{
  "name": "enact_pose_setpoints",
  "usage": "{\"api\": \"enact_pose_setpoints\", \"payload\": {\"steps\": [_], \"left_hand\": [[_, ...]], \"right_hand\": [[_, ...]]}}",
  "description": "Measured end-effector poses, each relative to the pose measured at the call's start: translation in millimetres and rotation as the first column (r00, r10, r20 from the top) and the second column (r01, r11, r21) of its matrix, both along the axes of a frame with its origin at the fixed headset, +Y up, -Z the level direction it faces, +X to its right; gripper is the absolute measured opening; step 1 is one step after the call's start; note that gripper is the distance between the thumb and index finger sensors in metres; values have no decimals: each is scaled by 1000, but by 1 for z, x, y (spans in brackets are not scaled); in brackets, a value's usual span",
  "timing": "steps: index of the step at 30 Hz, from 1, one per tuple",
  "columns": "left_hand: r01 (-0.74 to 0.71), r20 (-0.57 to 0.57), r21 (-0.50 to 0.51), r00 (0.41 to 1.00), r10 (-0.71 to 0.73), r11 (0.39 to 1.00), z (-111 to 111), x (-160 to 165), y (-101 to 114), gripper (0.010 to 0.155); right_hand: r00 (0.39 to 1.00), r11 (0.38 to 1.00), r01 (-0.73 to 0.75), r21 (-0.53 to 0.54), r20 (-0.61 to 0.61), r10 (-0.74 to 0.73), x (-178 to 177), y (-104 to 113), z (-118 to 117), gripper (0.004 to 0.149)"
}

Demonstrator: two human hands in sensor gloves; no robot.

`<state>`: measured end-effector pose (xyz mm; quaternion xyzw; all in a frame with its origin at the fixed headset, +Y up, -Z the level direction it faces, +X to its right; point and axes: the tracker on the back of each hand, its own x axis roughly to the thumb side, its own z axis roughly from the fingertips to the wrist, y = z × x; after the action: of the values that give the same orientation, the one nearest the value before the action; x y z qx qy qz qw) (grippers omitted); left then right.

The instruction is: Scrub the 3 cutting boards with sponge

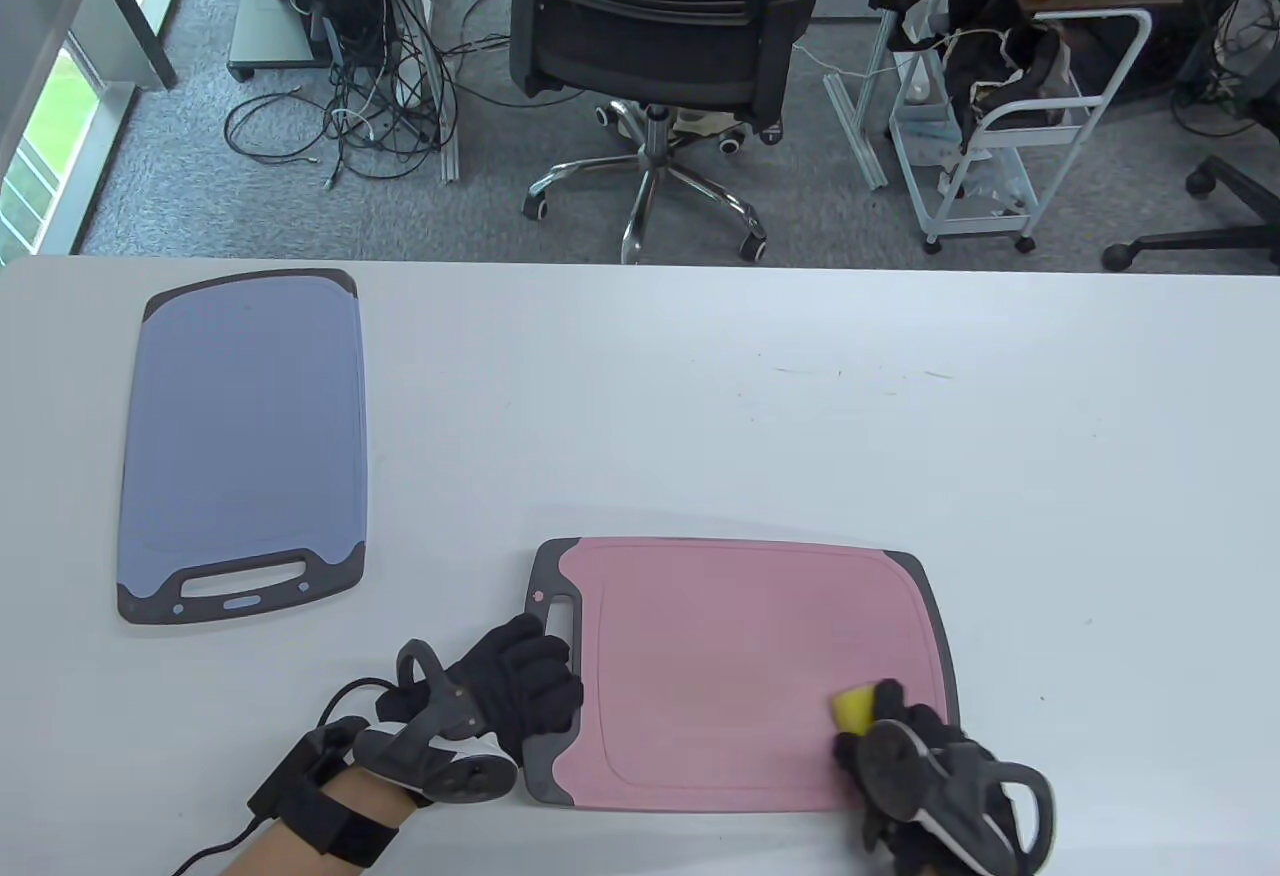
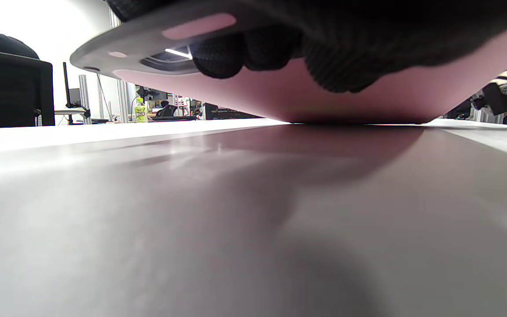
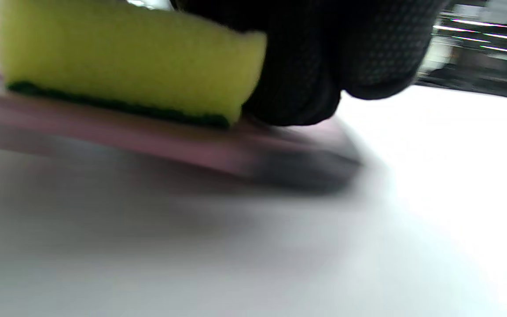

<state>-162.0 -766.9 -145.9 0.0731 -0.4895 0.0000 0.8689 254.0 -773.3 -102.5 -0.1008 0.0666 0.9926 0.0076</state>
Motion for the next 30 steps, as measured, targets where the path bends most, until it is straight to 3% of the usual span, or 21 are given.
{"api": "enact_pose_setpoints", "payload": {"steps": [3, 5, 8, 10, 13, 15, 17, 20, 21, 26, 30], "left_hand": [[-8, -1, 0, 1000, 8, 1000, -1, 0, 0, 51], [-12, -7, 1, 1000, 12, 1000, -1, 0, 0, 50], [-7, -8, 1, 1000, 7, 1000, -1, 0, 0, 51], [-4, -9, 2, 1000, 4, 1000, -1, 1, 0, 50], [-6, -23, 6, 1000, 7, 1000, -2, 0, 0, 49], [-8, -41, 13, 999, 8, 1000, -4, -2, 1, 49], [1, -57, 13, 998, 0, 1000, -6, -6, 1, 48], [4, -62, 14, 998, -3, 1000, -6, -6, 1, 48], [10, -62, 11, 998, -9, 1000, -6, -5, 1, 48], [25, -79, -4, 997, -25, 1000, -10, -4, 0, 48], [29, -92, 4, 995, -28, 1000, -10, -4, 1, 47]], "right_hand": [[993, 994, 111, -16, 46, -110, 11, -1, 2, 73], [998, 1000, 13, 20, -60, -12, -12, 2, -1, 73], [952, 998, 28, 47, -307, -13, -82, 11, -7, 74], [883, 995, 98, 32, -464, -72, -140, 18, -7, 76], [754, 996, 80, 35, -656, -38, -227, 30, 2, 78], [695, 996, 70, 63, -719, -3, -260, 34, 8, 79], [678, 993, 22, 120, -731, 73, -275, 34, 12, 80], [702, 992, 41, 122, -710, 59, -256, 31, 11, 79], [737, 994, 20, 105, -674, 56, -239, 28, 10, 79], [864, 998, -3, 57, -502, 31, -133, 14, 11, 78], [953, 998, -64, 20, -297, 67, -42, 3, 9, 78]]}}
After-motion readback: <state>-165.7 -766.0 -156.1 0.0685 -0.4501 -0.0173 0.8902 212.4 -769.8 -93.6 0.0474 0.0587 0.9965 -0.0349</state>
